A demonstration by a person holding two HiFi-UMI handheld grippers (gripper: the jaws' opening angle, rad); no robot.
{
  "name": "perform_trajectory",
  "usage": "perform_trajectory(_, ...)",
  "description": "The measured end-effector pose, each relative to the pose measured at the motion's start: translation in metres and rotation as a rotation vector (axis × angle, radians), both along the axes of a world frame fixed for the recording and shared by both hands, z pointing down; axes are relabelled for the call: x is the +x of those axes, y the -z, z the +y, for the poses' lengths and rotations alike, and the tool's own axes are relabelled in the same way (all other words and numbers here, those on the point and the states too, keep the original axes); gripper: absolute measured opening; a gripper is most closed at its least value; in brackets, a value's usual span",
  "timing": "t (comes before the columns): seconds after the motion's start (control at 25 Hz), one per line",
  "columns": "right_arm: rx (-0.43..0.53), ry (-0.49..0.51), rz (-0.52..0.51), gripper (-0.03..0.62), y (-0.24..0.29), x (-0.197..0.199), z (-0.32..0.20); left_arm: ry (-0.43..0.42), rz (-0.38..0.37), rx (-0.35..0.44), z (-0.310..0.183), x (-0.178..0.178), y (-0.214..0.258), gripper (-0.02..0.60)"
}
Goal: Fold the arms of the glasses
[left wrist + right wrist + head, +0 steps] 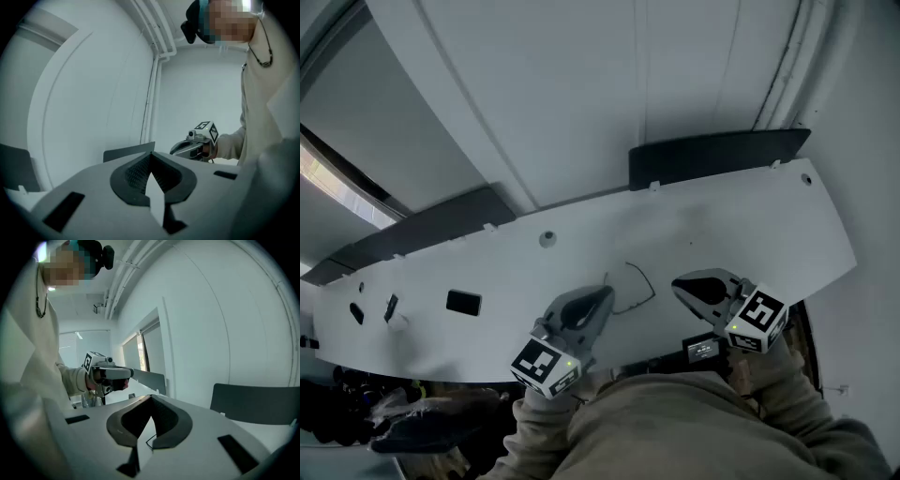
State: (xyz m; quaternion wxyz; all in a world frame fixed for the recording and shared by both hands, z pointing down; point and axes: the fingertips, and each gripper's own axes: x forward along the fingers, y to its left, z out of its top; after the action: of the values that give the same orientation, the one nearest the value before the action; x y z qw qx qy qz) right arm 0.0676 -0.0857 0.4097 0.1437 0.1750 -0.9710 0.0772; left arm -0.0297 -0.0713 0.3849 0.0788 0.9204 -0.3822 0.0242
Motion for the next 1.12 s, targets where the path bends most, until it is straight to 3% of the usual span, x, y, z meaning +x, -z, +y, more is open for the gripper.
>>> perform_trajectory(1.12,-0.012,-0.007,-0.012,0.021,-0.0043,-0.0018,-0.0002,-0.005,0.013,0.011,0.0005,-0.0015,0.003,0.006)
